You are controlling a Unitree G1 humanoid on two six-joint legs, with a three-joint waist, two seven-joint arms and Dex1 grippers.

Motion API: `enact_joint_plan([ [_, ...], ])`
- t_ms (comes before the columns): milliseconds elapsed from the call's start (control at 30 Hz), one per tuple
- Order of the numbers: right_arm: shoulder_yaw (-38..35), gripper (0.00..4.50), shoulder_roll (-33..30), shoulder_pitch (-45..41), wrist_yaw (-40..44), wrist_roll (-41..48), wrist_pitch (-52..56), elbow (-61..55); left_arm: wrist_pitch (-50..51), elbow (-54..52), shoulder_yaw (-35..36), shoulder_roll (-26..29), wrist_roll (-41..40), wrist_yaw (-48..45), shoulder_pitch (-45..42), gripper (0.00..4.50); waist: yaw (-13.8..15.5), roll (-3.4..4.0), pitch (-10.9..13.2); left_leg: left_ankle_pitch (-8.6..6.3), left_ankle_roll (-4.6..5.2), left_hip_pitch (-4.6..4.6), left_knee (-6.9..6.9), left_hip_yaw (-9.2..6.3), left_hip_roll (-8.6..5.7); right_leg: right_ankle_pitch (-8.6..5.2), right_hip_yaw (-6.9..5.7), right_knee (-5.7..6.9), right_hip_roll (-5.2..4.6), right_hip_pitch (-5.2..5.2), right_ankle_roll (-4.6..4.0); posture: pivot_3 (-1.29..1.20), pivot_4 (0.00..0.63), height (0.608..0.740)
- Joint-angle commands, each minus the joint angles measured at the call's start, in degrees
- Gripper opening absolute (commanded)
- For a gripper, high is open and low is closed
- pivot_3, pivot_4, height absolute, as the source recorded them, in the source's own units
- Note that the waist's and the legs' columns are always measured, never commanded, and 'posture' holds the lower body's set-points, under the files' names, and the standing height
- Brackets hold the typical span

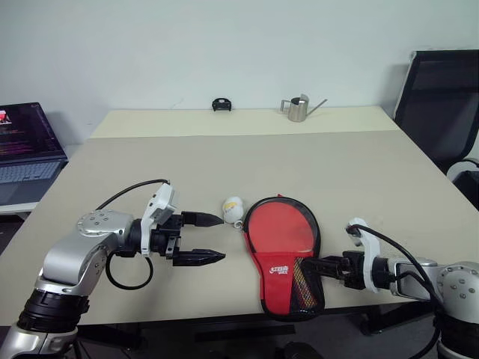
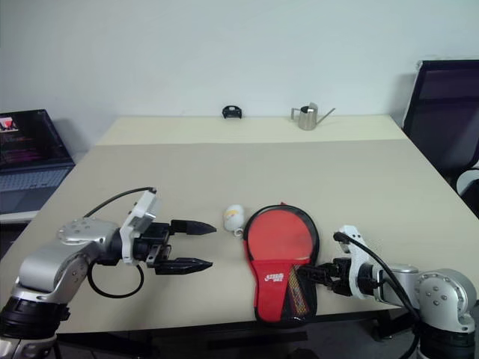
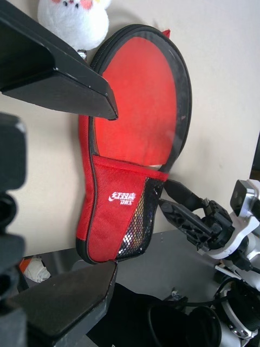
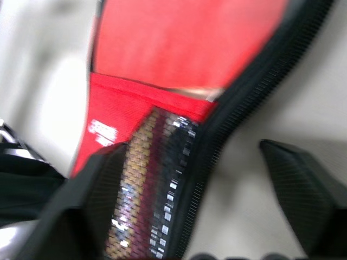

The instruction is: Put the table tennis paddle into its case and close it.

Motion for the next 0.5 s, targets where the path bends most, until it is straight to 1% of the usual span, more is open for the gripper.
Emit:
enact_joint_plan([
  [33, -0.1, 4.48, -1.6, 0.3, -0.6, 0.2, 0.5, -1.9, -0.6, -1.7, 1.2, 0.5, -0.4, 0.1, 0.0, 4.5, 0.1, 0.0, 0.0, 0.0, 0.0, -0.01, 0.0, 0.0, 0.0, 0.0, 0.0, 0.0, 0.0, 0.0, 0.0, 0.0, 0.15, 0.74],
  [133, -0.6, 4.48, -3.3, -0.3, 1.6, -0.6, -1.6, -2.4, -0.7, -1.8, 1.3, 0.5, -0.4, 0.3, 0.1, 4.5, 0.3, 0.01, 0.0, 0.0, 0.0, -0.01, 0.0, 0.01, 0.0, -0.01, 0.0, -0.01, 0.0, 0.0, 0.01, 0.0, 0.15, 0.74],
  [233, -2.3, 4.48, -4.9, -1.7, 7.0, 1.4, -7.1, -3.8, -0.8, -1.5, 1.9, 0.4, -0.5, 0.8, 0.2, 4.5, 0.4, 0.03, 0.0, 0.0, 0.0, -0.01, 0.0, 0.01, 0.0, -0.01, 0.0, -0.02, 0.0, 0.0, 0.02, 0.0, 0.15, 0.74],
  [300, -4.7, 4.48, -5.2, -3.8, 9.8, 5.6, -9.0, -3.8, -1.2, -0.7, 2.7, 0.4, -0.2, 1.6, 0.0, 4.5, 0.4, 0.04, 0.0, 0.0, 0.0, 0.0, 0.0, 0.02, -0.01, -0.01, 0.0, -0.02, 0.0, 0.0, 0.03, 0.0, 0.15, 0.74],
  [367, -3.8, 4.48, -7.4, -5.0, 13.9, 6.3, -12.0, -6.2, -1.6, 0.3, 3.7, 0.6, -0.1, 2.4, -0.6, 4.5, 0.4, 0.09, 0.1, 0.0, 0.0, 0.0, 0.0, 0.02, -0.01, -0.01, 0.0, -0.01, 0.0, 0.0, 0.02, 0.0, 0.15, 0.74],
  [433, -0.8, 4.48, -10.1, -5.3, 17.1, 2.6, -16.3, -8.0, -1.9, 1.1, 4.3, 0.6, 0.1, 3.1, -1.2, 4.5, 0.6, 0.13, 0.1, 0.0, 0.0, -0.01, -0.01, -0.02, -0.01, -0.01, -0.05, -0.03, 0.0, 0.0, 0.03, 0.0, 0.15, 0.74],
  [500, 4.2, 4.48, -12.5, -5.8, 19.6, -3.9, -22.6, -8.5, -2.3, 1.9, 5.0, 0.4, 0.4, 4.1, -2.0, 4.5, 0.6, 0.11, 0.1, 0.0, 0.0, -0.03, -0.01, -0.04, -0.01, -0.02, -0.08, -0.07, 0.0, 0.0, 0.03, 0.0, 0.15, 0.74],
])
